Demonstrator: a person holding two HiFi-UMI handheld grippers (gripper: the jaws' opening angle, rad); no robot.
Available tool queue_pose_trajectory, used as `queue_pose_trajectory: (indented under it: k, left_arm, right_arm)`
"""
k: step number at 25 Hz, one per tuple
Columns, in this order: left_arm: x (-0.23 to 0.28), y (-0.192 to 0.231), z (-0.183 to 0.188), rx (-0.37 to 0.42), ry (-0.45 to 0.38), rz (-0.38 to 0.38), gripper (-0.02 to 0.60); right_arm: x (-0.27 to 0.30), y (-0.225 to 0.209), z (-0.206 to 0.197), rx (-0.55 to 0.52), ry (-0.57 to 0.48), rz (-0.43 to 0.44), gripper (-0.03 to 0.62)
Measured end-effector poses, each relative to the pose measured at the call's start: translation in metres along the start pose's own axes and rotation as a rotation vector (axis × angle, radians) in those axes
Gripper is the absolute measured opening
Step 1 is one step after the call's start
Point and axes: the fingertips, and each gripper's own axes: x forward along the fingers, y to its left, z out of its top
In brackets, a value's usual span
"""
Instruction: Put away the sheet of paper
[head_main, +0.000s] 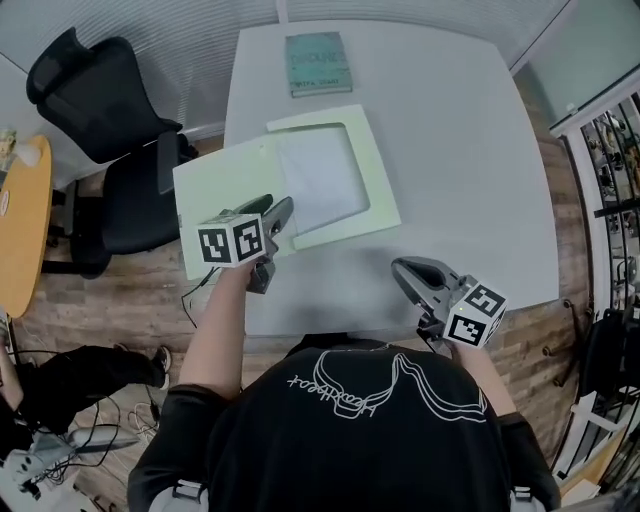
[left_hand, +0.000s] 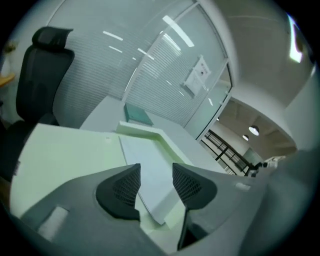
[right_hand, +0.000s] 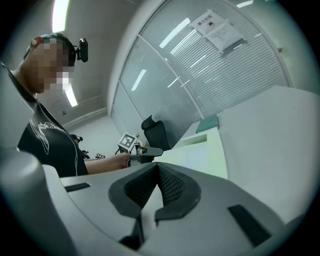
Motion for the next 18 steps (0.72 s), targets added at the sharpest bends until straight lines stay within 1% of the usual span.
queue_pose_trajectory:
  k: [2,3,6,8,9,11,12,15,18]
  left_arm:
    - [-0.025,-0.027,0.004,0.102,-0.033,0.004,0.196]
    - [-0.037,-0.045,0.005,0.15,-0.054,-0.009,0.196]
    - [-0.069,-0.107,-0.004,0.277,-0.099,-0.08,0.179]
    - [-0.084,-0.146,-0.015,0.338,-0.115,-0.127,0.158]
    - [-0.092,-0.165,-0.021,0.361,-0.124,-0.151,0.137]
    - [-0.109,-0.203,-0.032,0.396,-0.143,-0.208,0.065]
    - [-0.118,-0.221,-0.037,0.414,-0.154,-0.237,0.05]
    - [-0.143,-0.266,-0.045,0.465,-0.196,-0.303,0.029]
    - [-0.16,-0.299,-0.055,0.482,-0.23,-0.336,0.014]
  right_arm:
    - [-0.005,0.01,0.016,-0.035,-0.022,0.036,0.009]
    - [-0.008,0.016,0.024,-0.053,-0.034,0.057,0.009]
    - [-0.018,0.042,0.039,-0.106,-0.061,0.12,0.009]
    - [-0.026,0.057,0.044,-0.14,-0.071,0.139,0.009]
    - [-0.031,0.063,0.046,-0.153,-0.076,0.14,0.009]
    - [-0.044,0.078,0.047,-0.171,-0.089,0.141,0.009]
    - [-0.05,0.087,0.047,-0.176,-0.099,0.145,0.009]
    - [-0.07,0.11,0.047,-0.195,-0.129,0.163,0.009]
    - [-0.092,0.129,0.043,-0.225,-0.135,0.173,0.009]
